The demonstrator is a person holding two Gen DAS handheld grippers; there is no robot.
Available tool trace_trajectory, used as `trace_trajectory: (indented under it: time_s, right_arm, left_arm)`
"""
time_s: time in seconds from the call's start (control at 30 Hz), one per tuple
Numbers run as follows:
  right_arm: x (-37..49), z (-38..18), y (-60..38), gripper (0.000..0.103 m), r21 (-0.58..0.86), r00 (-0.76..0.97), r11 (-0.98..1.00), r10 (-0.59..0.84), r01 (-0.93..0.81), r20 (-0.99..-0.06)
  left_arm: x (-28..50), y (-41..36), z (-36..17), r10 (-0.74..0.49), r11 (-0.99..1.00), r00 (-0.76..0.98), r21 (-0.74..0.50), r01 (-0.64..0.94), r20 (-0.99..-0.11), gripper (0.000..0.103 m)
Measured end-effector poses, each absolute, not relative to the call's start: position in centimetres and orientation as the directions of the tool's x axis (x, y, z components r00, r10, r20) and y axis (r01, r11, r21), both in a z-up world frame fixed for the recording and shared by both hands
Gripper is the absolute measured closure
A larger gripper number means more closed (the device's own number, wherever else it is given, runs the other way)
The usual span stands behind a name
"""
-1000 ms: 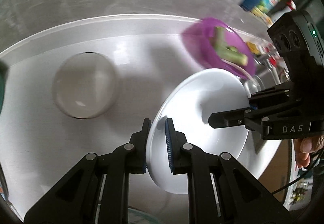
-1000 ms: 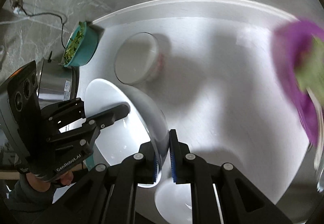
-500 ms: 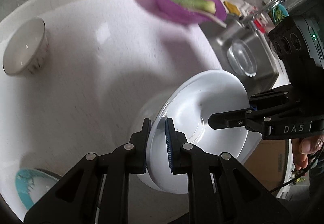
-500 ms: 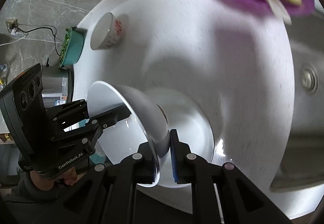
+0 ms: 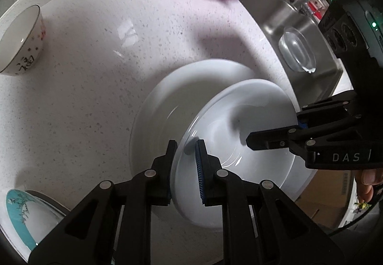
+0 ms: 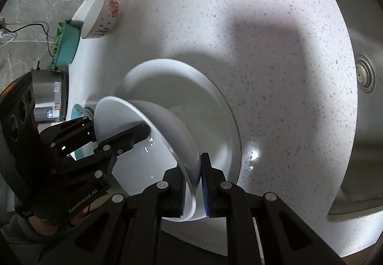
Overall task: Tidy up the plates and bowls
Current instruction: 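Open both tools and withdraw from the nested white bowls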
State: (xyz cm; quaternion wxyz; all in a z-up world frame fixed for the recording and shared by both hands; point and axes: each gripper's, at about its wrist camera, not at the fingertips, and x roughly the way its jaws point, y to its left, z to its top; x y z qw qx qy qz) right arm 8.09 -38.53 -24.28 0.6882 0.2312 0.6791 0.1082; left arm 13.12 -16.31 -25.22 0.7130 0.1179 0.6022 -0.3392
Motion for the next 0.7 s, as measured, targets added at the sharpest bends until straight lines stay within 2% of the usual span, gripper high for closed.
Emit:
trace_trajectory:
  time_s: [0.23, 0.43, 0.57, 0.7]
  right_arm:
    - [8.7, -24.1, -37.0, 0.090, 0.364, 0.082, 0.926, 0.356, 0.106, -0.931]
    - [8.6, -23.8, -35.7, 0.087, 0.249, 0.116, 0.968, 0.243, 0.043, -0.963]
    - [8.4, -23.7, -35.0, 0.084, 0.202, 0.142, 0.979, 0.197, 0.021, -0.970]
    - [8.5, -23.6, -34.8, 0.084, 0.200, 0.155, 0.979, 0.192, 0.033, -0.969]
  left_arm:
    - [13.5, -17.3, -26.0, -0.332, 0.746, 0.075, -0.213, 0.631, -0.940, 0.082]
    - [13.8, -17.8, -26.2, -0.352, 0.740, 0.087, -0.220, 0.636, -0.932, 0.080]
    - [13.5, -17.7, -25.8, -0.379, 0.723, 0.085, -0.237, 0.649, -0.921, 0.066]
    - [13.6, -17.6, -25.6, -0.402, 0.718, 0.087, -0.255, 0.648, -0.911, 0.064]
